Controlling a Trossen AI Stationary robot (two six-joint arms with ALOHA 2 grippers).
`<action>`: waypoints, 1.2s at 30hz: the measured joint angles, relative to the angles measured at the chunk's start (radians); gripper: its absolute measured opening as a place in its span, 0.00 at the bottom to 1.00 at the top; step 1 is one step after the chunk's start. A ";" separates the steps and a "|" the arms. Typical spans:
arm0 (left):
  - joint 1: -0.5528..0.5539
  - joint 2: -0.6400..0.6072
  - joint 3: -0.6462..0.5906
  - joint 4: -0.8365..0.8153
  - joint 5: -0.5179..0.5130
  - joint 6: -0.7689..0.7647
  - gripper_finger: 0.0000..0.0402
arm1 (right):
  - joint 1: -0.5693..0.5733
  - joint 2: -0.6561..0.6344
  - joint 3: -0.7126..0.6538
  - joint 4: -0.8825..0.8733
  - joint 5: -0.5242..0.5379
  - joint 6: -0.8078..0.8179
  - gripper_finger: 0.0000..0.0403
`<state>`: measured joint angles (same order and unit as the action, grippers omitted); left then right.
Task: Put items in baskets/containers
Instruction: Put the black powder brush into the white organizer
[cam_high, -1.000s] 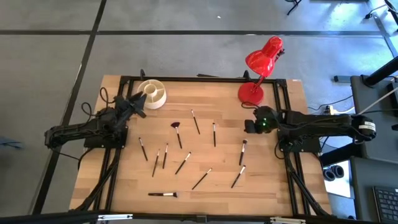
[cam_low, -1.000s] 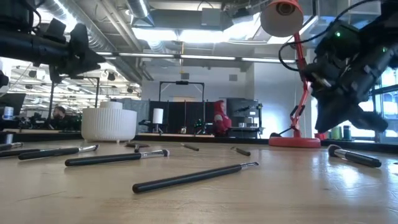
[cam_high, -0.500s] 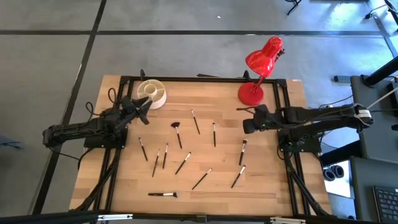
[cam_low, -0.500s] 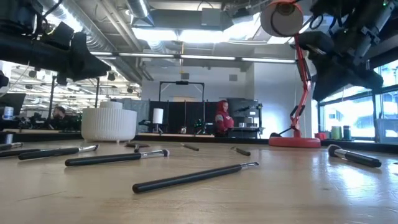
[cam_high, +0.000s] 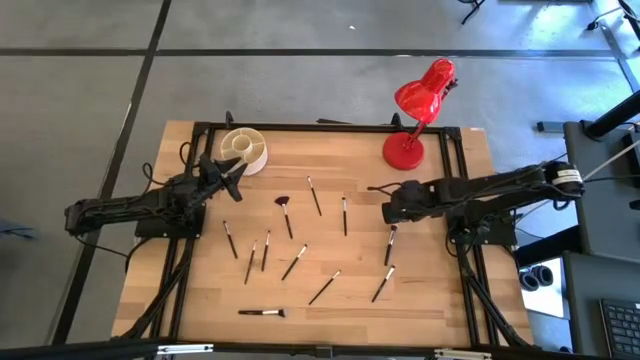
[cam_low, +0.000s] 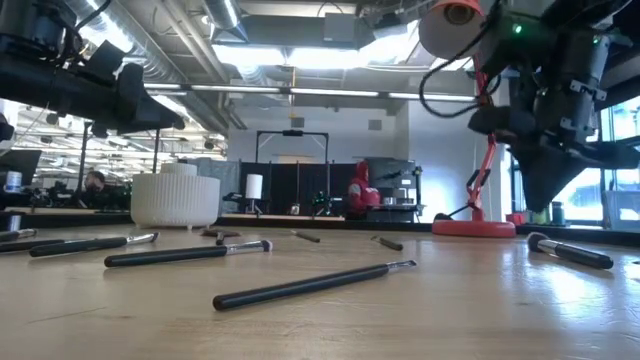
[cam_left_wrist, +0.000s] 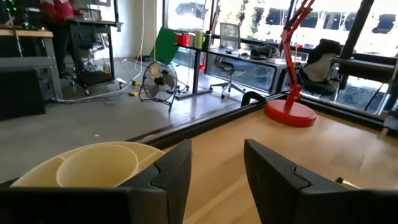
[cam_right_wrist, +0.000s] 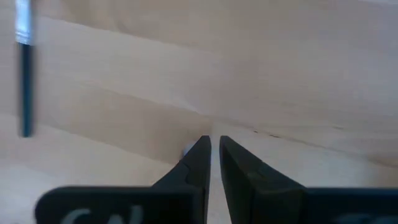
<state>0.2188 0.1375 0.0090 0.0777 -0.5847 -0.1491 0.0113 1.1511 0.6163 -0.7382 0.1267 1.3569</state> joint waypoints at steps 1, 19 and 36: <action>0.000 0.000 0.000 0.000 -0.001 0.004 0.36 | 0.000 0.015 0.000 0.000 -0.015 -0.001 0.09; -0.001 0.003 0.000 -0.003 0.018 -0.029 0.36 | -0.001 0.065 0.000 0.035 -0.136 -0.006 0.52; -0.001 0.005 0.000 -0.006 0.001 -0.003 0.36 | -0.003 0.236 0.003 0.133 -0.148 0.106 0.52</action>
<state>0.2176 0.1421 0.0090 0.0715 -0.5838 -0.1516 0.0086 1.3871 0.6189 -0.6053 -0.0211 1.4628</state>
